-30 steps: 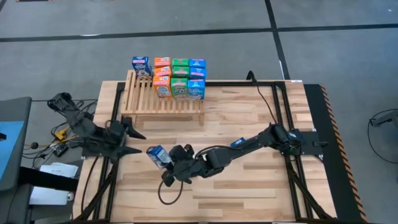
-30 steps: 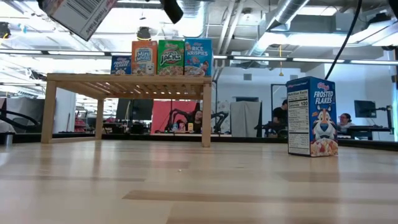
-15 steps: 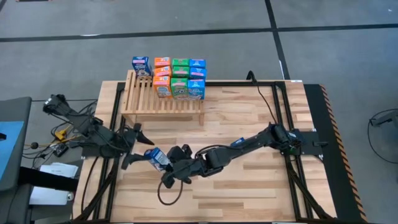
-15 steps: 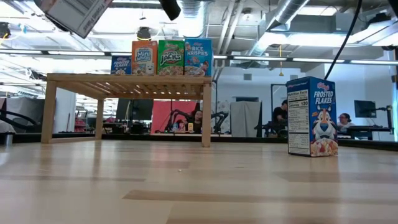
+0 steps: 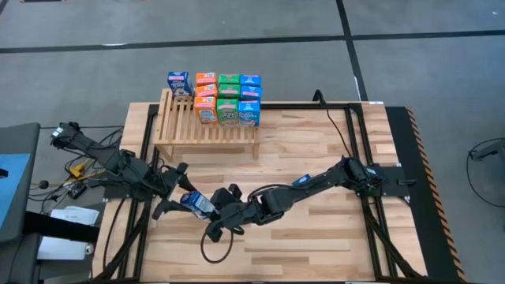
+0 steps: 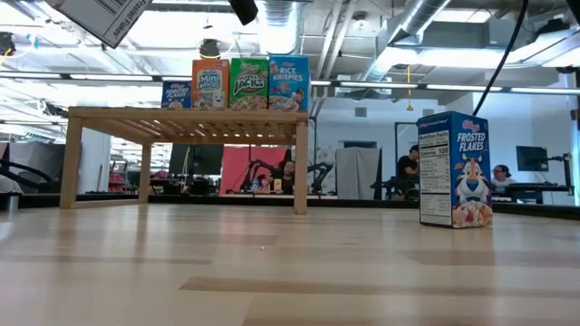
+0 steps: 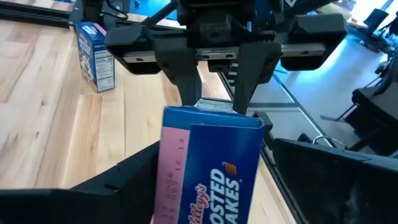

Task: Stack cereal on shelf
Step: Put the left blue cereal box on the shelf aligned with the other blue cereal box

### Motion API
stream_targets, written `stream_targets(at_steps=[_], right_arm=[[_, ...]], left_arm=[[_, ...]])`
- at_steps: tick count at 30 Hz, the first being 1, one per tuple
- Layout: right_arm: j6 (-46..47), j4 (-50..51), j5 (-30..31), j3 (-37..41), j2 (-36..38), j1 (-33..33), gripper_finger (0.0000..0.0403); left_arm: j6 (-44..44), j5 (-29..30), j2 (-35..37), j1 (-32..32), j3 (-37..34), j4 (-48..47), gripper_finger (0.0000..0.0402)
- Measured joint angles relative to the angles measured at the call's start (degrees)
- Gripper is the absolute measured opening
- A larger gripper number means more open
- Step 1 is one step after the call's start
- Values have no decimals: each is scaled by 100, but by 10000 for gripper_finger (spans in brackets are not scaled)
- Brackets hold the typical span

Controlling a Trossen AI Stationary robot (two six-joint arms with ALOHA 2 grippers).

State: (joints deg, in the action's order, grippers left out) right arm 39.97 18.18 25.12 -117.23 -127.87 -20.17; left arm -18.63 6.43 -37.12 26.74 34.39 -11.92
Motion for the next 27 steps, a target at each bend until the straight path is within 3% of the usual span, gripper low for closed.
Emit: stream_targets(at_steps=[11, 17, 22, 27], right_arm=[[-269, -116, -141, 0, 0, -5, 144], [-310, -140, -579, 0, 0, 33, 210], [-376, 156, -718, -3, 332, 70, 267], [-490, 1431, -545, -4, 823, 45, 275]], left_arm=[[-88, -169, 2, 7, 0, -29, 169], [-147, -187, 1, 9, 43, -59, 141], [-152, 166, -45, 9, 769, -1000, 128], [364, 727, -262, 9, 1866, -2161, 117]])
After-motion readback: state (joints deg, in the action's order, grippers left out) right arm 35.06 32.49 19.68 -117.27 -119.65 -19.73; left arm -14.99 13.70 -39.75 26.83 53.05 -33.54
